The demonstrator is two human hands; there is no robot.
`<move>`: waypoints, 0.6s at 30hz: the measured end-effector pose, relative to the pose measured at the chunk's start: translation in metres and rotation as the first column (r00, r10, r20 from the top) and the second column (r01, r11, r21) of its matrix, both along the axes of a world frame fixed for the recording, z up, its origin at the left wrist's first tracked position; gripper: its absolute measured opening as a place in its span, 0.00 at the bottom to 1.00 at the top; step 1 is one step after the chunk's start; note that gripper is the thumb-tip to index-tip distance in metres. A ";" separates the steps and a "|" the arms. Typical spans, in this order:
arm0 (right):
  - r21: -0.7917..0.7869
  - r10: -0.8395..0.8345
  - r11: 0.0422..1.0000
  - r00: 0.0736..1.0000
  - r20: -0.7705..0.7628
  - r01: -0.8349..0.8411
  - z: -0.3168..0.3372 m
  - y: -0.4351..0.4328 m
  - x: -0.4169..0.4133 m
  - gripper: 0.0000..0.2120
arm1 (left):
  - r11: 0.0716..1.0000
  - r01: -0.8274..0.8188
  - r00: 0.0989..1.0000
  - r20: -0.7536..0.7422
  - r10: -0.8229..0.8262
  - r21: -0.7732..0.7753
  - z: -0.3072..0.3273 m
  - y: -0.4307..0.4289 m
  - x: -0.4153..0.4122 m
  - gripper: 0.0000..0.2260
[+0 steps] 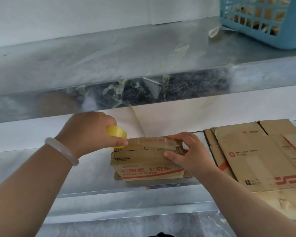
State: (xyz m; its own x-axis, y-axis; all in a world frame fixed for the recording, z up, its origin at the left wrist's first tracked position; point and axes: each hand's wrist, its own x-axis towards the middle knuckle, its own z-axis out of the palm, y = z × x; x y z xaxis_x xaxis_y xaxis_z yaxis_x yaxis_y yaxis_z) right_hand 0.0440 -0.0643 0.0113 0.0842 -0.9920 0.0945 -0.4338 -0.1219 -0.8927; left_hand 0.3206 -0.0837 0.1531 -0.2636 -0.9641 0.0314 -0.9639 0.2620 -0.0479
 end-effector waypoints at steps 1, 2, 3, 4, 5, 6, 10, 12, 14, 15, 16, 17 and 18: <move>-0.004 -0.002 1.000 1.000 0.000 0.002 0.000 0.000 0.000 0.22 | 1.000 0.030 0.999 -0.021 -0.030 -0.003 -0.001 0.001 0.004 0.24; -0.009 -0.007 1.000 1.000 -0.002 0.007 0.000 0.000 0.000 0.22 | 0.998 0.056 0.996 -0.073 -0.056 0.004 -0.002 0.002 0.010 0.25; -0.015 -0.013 1.000 1.000 -0.006 0.013 0.000 0.000 0.000 0.21 | 0.998 0.062 0.986 -0.153 -0.059 0.017 -0.002 0.003 0.016 0.26; -0.018 -0.017 1.000 1.000 -0.012 0.017 0.000 0.000 0.000 0.21 | 0.999 0.045 0.972 -0.232 -0.037 0.027 -0.002 0.004 0.024 0.26; -0.021 -0.020 1.000 1.000 -0.013 0.020 0.000 0.000 0.000 0.21 | 1.000 0.017 0.964 -0.266 -0.010 0.023 -0.002 0.004 0.032 0.25; -0.025 -0.022 0.999 1.000 -0.010 0.021 0.000 0.000 0.001 0.20 | 1.000 -0.005 0.969 -0.247 0.007 0.008 -0.001 0.004 0.040 0.25; -0.026 -0.016 1.000 1.000 -0.005 0.016 -0.002 0.000 0.002 0.20 | 0.998 -0.033 0.995 -0.091 0.028 -0.045 -0.013 0.008 0.056 0.28; -0.024 -0.015 1.000 1.000 -0.003 0.015 -0.003 0.001 0.002 0.20 | 0.998 -0.065 0.994 -0.090 0.063 -0.021 -0.025 0.009 0.057 0.30; -0.019 -0.020 1.000 1.000 -0.002 0.020 -0.003 0.001 0.003 0.21 | 0.997 -0.081 0.994 -0.076 0.082 0.009 -0.038 0.008 0.059 0.30; -0.015 -0.025 1.000 1.000 0.003 0.025 -0.003 0.001 0.003 0.21 | 0.996 -0.084 0.993 -0.076 0.085 0.019 -0.043 0.007 0.060 0.30; -0.013 -0.028 1.000 1.000 0.007 0.028 -0.002 0.001 0.003 0.20 | 0.996 -0.085 0.993 -0.078 0.087 0.025 -0.048 0.007 0.061 0.30; -0.011 -0.028 1.000 1.000 0.009 0.028 -0.001 0.001 0.003 0.21 | 0.996 -0.088 0.993 -0.083 0.090 0.029 -0.051 0.007 0.061 0.28; -0.007 -0.026 1.000 1.000 0.011 0.026 0.000 0.001 0.004 0.21 | 0.995 -0.093 0.991 -0.093 0.095 0.032 -0.054 0.007 0.061 0.26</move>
State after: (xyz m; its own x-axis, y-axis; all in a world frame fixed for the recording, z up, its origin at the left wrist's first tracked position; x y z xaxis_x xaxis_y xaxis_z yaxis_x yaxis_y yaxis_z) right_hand 0.0477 -0.0637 0.0113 0.0577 -0.9931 0.1024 -0.4273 -0.1172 -0.8965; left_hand 0.3813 -0.0770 0.0996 -0.1689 -0.9853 0.0253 -0.9841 0.1700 0.0507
